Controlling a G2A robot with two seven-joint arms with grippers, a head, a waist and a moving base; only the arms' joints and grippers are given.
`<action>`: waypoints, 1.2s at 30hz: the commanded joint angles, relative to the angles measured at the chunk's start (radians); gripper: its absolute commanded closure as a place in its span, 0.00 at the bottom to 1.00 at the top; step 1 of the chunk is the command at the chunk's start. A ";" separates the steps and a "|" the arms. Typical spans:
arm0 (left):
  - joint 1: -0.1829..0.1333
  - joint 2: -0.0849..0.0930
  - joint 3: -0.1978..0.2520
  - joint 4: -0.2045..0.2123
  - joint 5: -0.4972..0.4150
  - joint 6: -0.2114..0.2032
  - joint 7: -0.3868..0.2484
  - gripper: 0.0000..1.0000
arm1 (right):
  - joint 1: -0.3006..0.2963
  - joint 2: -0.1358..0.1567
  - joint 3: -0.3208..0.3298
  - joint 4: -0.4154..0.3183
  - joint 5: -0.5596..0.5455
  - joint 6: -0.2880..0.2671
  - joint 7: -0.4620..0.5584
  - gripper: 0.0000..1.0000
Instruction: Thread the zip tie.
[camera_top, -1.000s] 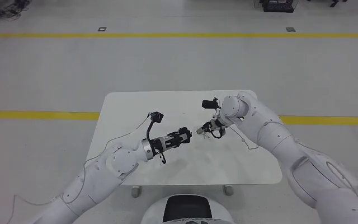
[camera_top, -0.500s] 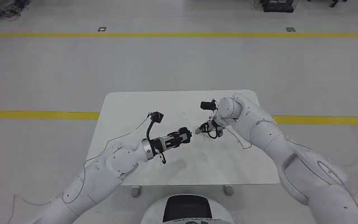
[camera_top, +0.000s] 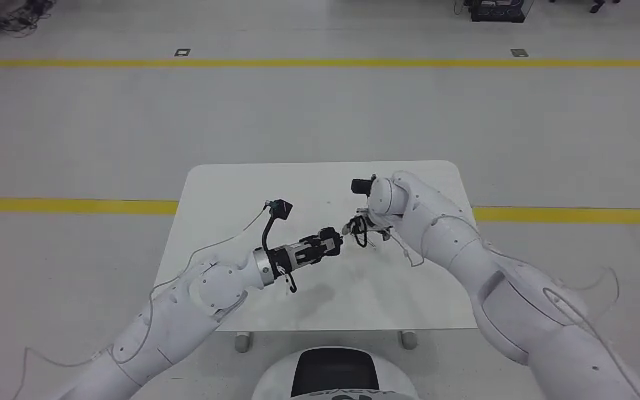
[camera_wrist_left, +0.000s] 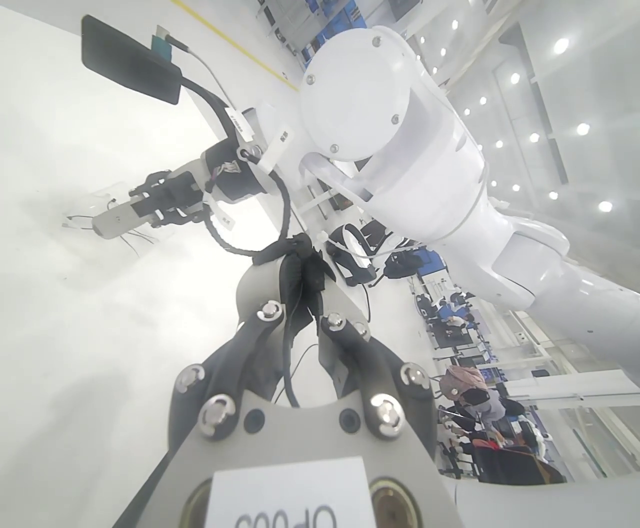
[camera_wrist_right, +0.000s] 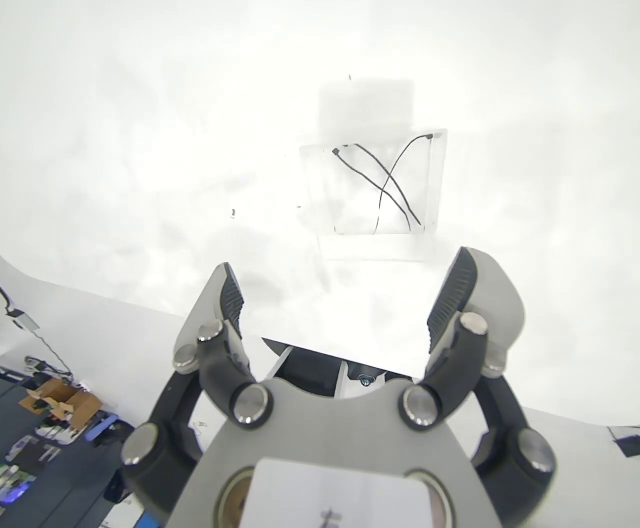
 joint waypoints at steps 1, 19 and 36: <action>0.000 0.000 0.000 0.000 0.000 0.000 0.000 1.00 | 0.004 -0.030 0.004 0.050 -0.003 0.000 -0.013 0.00; 0.000 0.000 0.000 0.000 0.000 0.000 0.000 1.00 | 0.025 -0.152 0.034 0.276 -0.031 -0.018 -0.105 0.00; 0.000 0.000 0.000 0.000 0.000 0.000 0.000 1.00 | 0.006 -0.145 0.063 0.244 -0.102 0.000 -0.102 0.55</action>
